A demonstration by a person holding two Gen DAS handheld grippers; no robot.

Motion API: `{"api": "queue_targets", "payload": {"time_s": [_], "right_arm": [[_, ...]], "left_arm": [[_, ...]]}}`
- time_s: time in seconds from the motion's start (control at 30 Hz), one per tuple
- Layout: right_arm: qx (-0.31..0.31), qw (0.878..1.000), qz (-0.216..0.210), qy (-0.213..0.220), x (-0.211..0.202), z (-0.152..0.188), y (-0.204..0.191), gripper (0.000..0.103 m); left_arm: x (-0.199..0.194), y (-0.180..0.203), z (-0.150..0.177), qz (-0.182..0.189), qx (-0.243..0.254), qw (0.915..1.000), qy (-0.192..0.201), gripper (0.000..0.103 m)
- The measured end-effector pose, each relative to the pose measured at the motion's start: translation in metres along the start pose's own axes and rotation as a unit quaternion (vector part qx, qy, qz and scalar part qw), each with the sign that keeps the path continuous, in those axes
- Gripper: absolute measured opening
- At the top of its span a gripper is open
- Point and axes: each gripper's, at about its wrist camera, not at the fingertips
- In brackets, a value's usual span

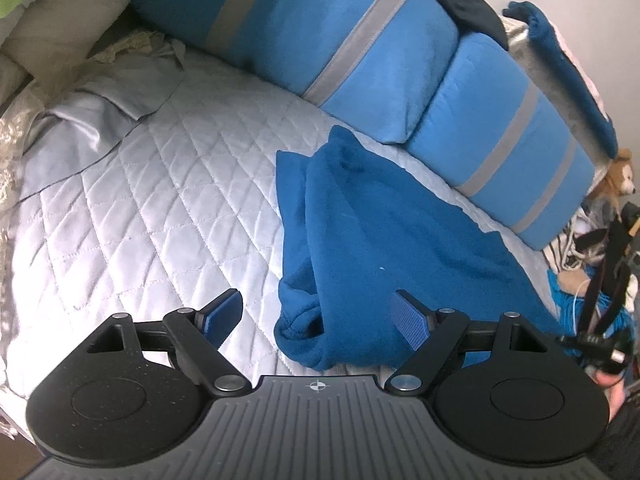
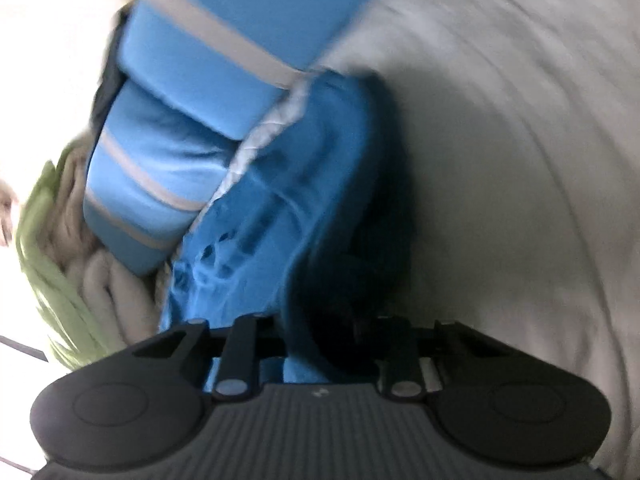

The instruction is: Fold clothes

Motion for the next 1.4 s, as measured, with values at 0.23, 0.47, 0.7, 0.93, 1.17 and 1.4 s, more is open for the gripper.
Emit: {"api": "queue_targets", "payload": {"time_s": [0.23,0.47,0.7,0.93,1.17,1.4], "right_arm": [[-0.119,0.992,-0.006,0.028,-0.002,-0.021,-0.087,0.024],[-0.201,0.979,-0.025,0.021,0.028,-0.014,-0.156,0.024],[-0.255,0.965,-0.057,0.003,0.066,0.005,-0.212,0.023],[-0.300,0.947,-0.105,-0.039,0.148,0.026,-0.283,0.023],[-0.380,0.915,-0.056,-0.127,0.257,0.093,-0.312,0.022],[-0.405,0.905,-0.045,-0.121,0.262,0.101,-0.317,0.023]], "left_arm": [[-0.011,-0.003,0.003,0.012,-0.016,0.9997,0.015,0.082],[-0.024,-0.002,0.007,0.016,-0.008,0.9996,0.022,0.082],[-0.038,-0.017,0.005,0.008,-0.022,0.9990,0.037,0.082],[-0.049,-0.036,0.002,-0.010,-0.050,0.9973,0.052,0.082],[-0.055,-0.049,0.003,-0.013,-0.070,0.9960,0.055,0.082],[-0.052,-0.058,0.002,-0.012,-0.084,0.9950,0.054,0.082]]}}
Point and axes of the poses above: each gripper's, at about its wrist camera, not at the fingertips, and x roughly the way its jaws point, y to its right, z to its underside, and after that the axes turned 7 degrees about -x, right-handed
